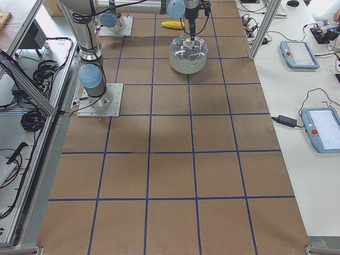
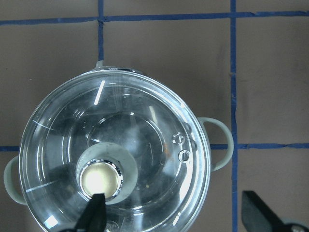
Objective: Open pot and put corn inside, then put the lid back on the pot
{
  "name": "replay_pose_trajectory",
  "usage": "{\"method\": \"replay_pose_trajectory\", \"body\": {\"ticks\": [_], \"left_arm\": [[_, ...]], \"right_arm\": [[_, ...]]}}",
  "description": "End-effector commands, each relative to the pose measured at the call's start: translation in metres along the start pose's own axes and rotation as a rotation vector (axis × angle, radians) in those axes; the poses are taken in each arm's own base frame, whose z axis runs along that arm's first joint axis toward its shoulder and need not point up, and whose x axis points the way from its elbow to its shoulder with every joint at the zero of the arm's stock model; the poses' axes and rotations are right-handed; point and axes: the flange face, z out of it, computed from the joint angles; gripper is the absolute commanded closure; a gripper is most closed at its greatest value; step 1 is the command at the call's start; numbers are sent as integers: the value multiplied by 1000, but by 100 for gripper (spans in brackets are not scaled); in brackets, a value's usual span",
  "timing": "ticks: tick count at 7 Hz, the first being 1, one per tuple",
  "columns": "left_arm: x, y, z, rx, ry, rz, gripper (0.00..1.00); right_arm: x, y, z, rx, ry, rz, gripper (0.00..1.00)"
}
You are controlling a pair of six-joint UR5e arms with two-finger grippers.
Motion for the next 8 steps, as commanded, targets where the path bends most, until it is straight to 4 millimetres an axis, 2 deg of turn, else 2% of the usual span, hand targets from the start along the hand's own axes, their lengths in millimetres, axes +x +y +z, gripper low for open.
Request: {"method": "replay_pose_trajectory", "body": {"ticks": [1, 3, 6, 7, 8], "left_arm": [[0, -3, 5, -9, -4, 1, 0], [-1, -1, 0, 0, 0, -2, 0], [-3, -4, 3, -3, -1, -5, 0], [-3, -5, 4, -6, -1, -7, 0], [-3, -4, 1, 7, 1, -10, 0]], "right_arm": [[-51, 7, 36, -7, 4, -31, 2], [-57, 12, 51, -45, 15, -44, 2], [-57, 15, 60, -79, 22, -53, 4], [-59, 15, 64, -85, 23, -56, 7], [-60, 16, 64, -85, 21, -57, 17]]}}
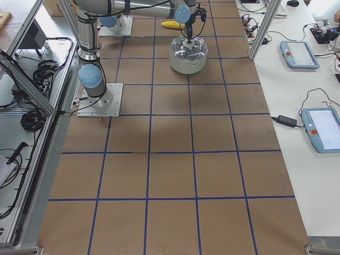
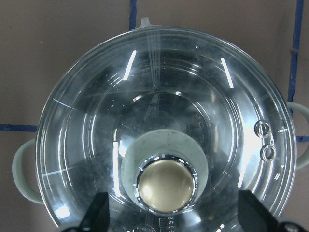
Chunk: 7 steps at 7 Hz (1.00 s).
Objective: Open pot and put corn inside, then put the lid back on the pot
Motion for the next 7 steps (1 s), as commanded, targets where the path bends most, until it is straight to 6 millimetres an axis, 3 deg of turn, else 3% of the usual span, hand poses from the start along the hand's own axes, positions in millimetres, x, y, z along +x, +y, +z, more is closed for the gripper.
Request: {"method": "replay_pose_trajectory", "body": {"ticks": [1, 6, 7], "left_arm": [[0, -1, -1, 10, 1, -2, 0], [0, -4, 6, -2, -2, 0, 0], [0, -5, 5, 10, -2, -1, 0]], "right_arm": [[-3, 2, 4, -8, 1, -4, 20], [-3, 7, 16, -30, 7, -1, 41], [-4, 5, 15, -25, 3, -1, 41]]}}
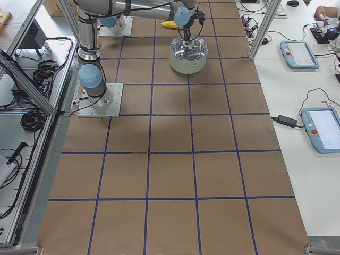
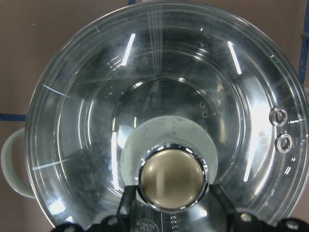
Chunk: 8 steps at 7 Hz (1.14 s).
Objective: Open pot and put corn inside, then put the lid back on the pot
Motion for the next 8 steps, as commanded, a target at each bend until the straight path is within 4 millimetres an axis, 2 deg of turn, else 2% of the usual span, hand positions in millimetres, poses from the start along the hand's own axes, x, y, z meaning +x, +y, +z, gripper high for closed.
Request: {"method": "replay_pose_trajectory", "body": {"ticks": [1, 2, 4, 5, 8], "left_arm": [[0, -1, 0, 8, 0, 0, 0], [0, 0, 0, 9, 2, -3, 0], [4, 4, -8, 23, 11, 7, 0], [8, 3, 16, -27, 47, 5, 0], [-1, -10, 50, -4, 35, 49, 0]], "right_arm": [[0, -2, -1, 6, -1, 1, 41], [-1, -2, -2, 10, -4, 1, 40], [-2, -6, 1, 11, -6, -1, 30], [-2, -7, 2, 11, -6, 1, 30], [-3, -12, 5, 40, -12, -7, 31]]}}
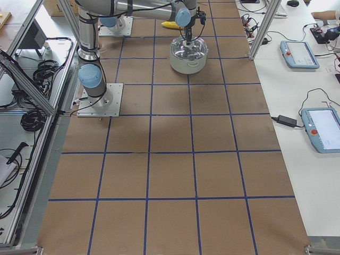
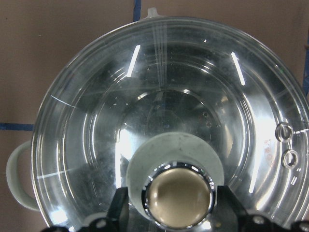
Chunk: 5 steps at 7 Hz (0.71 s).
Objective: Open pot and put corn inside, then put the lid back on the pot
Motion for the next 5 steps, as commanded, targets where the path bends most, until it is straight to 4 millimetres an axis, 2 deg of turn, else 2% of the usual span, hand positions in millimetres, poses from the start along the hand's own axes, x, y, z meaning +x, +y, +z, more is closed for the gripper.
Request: {"method": "replay_pose_trajectory", "body": {"ticks": [1, 3, 5], "left_arm": [[-21, 0, 38, 37, -5, 35, 0], [-56, 8, 87, 88, -11, 72, 0], [-63, 20, 118, 73, -8, 62, 0]], "right_arm": [[-1, -4, 2, 17, -3, -1, 35], [1, -4, 4, 15, -1, 1, 43], [1, -4, 4, 13, 0, -1, 51]]}}
